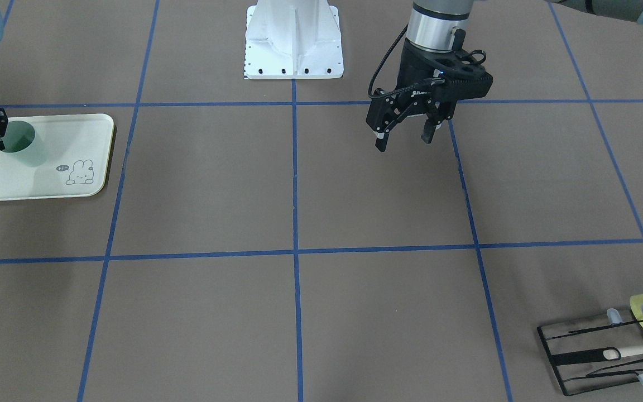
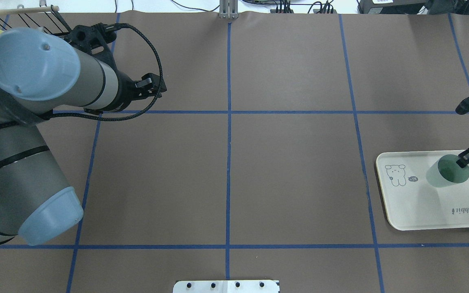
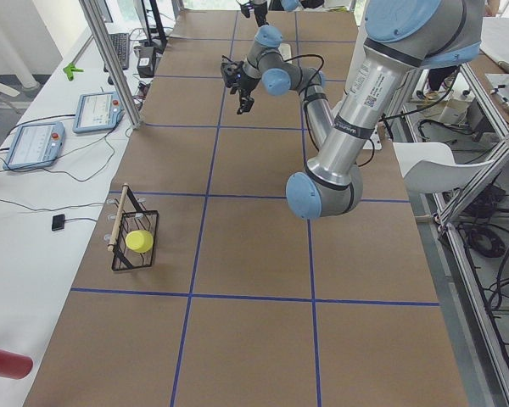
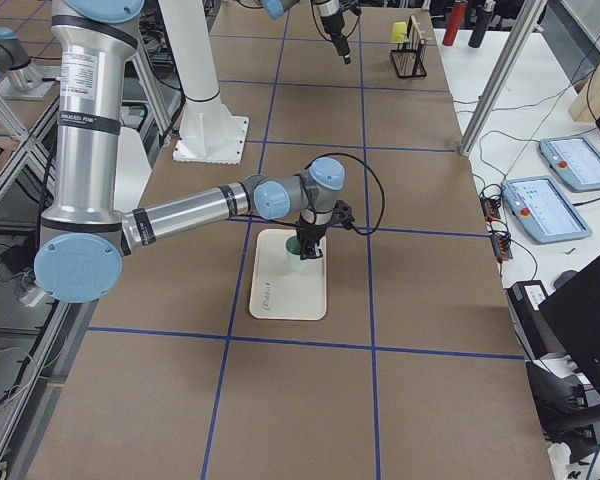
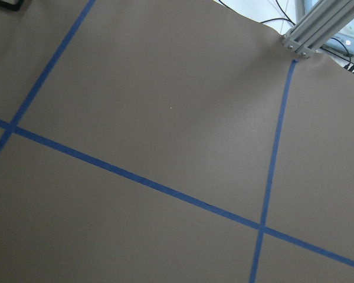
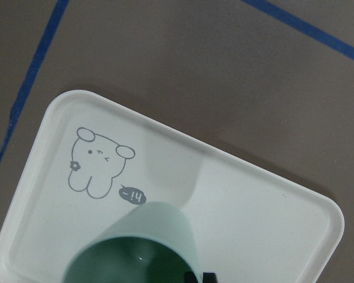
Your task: Left arm grabs green cup and hands to right arm on tray
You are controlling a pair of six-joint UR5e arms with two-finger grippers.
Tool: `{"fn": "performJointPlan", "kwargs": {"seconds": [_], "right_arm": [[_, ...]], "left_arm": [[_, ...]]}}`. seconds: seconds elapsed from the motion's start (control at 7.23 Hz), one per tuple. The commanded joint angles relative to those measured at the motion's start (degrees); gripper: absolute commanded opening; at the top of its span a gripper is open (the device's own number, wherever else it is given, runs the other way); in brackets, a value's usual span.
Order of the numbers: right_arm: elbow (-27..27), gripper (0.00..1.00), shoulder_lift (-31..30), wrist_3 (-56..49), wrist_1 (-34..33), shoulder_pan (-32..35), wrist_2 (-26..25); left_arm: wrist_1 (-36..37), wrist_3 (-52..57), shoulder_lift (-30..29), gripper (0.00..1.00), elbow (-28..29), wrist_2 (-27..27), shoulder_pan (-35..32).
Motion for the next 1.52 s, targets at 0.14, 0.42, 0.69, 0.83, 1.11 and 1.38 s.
{"fn": "performJointPlan", "kwargs": {"seconds": [0.14, 0.42, 0.69, 0.83, 1.11, 1.38], "right_arm": [[-2.7, 0.0, -0.3, -0.5, 0.1, -2.1, -0.1], [-3.0, 0.07, -0.1, -0.8, 0.1, -2.8, -0.1], [-3.1, 1.0, 0.4, -0.8, 0.1, -2.9, -0.1], [-2.1, 1.0, 0.5, -0.8, 0.0, -2.7, 0.1], [2.2, 1.0, -0.4, -0.8, -0.6, 0.9, 1.0], [4.0, 1.0, -0.4, -0.8, -0.3, 6.7, 4.7]], "left_arm": [[2.3, 6.0, 2.4, 1.0, -0.6, 0.0, -1.6], [2.3, 6.2, 3.7, 1.0, -1.1, 0.0, -2.6], [2.2, 7.2, 5.0, 1.0, -2.3, -0.2, -3.2], [2.8, 10.9, 6.1, 1.0, -3.3, -0.5, -4.8], [2.9, 15.4, 9.0, 1.0, -4.1, -1.4, -6.6], [3.0, 19.9, 10.6, 1.0, -4.1, -5.4, -10.1]]}}
